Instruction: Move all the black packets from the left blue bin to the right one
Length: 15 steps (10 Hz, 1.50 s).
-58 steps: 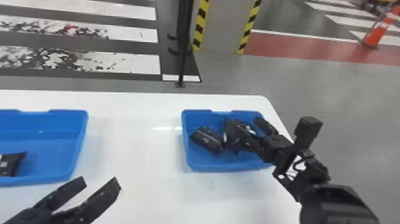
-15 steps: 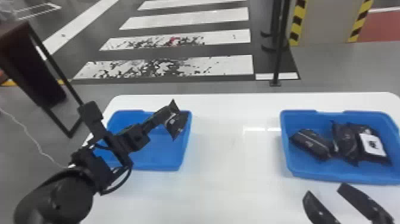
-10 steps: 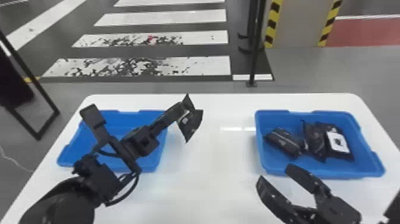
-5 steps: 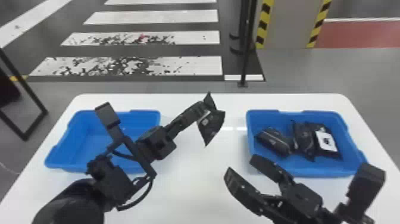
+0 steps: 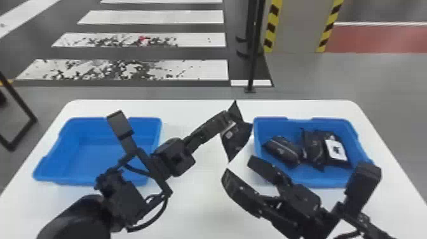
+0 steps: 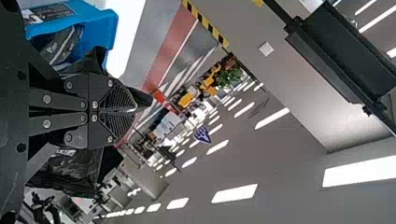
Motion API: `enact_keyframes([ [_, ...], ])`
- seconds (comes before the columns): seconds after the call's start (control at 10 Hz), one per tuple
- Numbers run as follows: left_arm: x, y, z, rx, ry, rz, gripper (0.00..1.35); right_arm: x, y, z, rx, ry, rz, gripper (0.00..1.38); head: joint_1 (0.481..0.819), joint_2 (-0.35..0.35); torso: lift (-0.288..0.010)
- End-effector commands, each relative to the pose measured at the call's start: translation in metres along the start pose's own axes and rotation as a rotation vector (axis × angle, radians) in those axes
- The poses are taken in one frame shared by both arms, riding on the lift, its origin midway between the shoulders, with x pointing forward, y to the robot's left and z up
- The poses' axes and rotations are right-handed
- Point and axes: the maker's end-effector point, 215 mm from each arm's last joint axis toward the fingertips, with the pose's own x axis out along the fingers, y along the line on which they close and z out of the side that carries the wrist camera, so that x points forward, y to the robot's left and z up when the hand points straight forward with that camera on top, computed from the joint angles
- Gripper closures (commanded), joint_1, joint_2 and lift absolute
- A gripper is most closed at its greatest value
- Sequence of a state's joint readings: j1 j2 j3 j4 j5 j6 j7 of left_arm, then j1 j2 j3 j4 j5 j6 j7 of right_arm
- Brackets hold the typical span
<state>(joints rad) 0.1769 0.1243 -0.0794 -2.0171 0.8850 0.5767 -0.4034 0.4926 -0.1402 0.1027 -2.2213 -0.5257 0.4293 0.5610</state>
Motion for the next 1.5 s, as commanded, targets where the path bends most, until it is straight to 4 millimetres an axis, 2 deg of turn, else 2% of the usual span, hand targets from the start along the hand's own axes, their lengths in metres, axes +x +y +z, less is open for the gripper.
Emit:
enact_keyframes([
  [0.0,0.006,-0.013,-0.007,-0.006,0.011,-0.027,1.20,0.003,-0.004,0.003,-0.002,-0.005,-0.002,0.16,0.695,0.004,-0.140],
  [0.1,0.007,-0.016,-0.010,-0.010,0.018,-0.034,1.20,0.004,-0.010,0.003,-0.004,-0.002,-0.014,0.15,0.695,-0.012,-0.140],
  [0.4,0.006,-0.019,-0.015,-0.015,0.035,-0.039,1.20,0.008,-0.014,0.023,-0.024,-0.044,-0.032,0.16,0.695,-0.036,-0.140],
  [0.5,0.007,-0.019,-0.017,-0.018,0.041,-0.040,1.20,0.011,-0.013,0.020,-0.013,-0.040,-0.028,0.22,0.695,-0.040,-0.140],
  [0.7,0.007,-0.021,-0.020,-0.024,0.047,-0.046,1.20,0.012,-0.017,0.016,-0.003,-0.027,-0.039,1.02,0.695,-0.039,-0.140],
  [0.8,0.007,-0.021,-0.020,-0.024,0.047,-0.046,1.20,0.012,-0.018,0.024,-0.023,-0.053,-0.048,1.19,0.695,-0.040,-0.140],
  [0.9,0.007,-0.022,-0.021,-0.025,0.049,-0.047,1.20,0.010,-0.019,0.034,-0.043,-0.082,-0.065,1.25,0.695,-0.043,-0.140],
  [1.1,0.007,-0.022,-0.022,-0.032,0.049,-0.048,1.20,0.010,-0.020,0.038,-0.049,-0.093,-0.068,1.26,0.695,-0.056,-0.140],
  [1.2,0.005,-0.022,-0.019,-0.043,0.030,-0.047,1.09,0.010,-0.021,0.036,-0.049,-0.090,-0.071,1.27,0.695,-0.058,-0.140],
  [1.4,-0.007,-0.009,-0.007,-0.042,-0.009,-0.010,0.32,0.008,-0.027,0.038,-0.050,-0.093,-0.085,1.27,0.695,-0.054,-0.140],
])
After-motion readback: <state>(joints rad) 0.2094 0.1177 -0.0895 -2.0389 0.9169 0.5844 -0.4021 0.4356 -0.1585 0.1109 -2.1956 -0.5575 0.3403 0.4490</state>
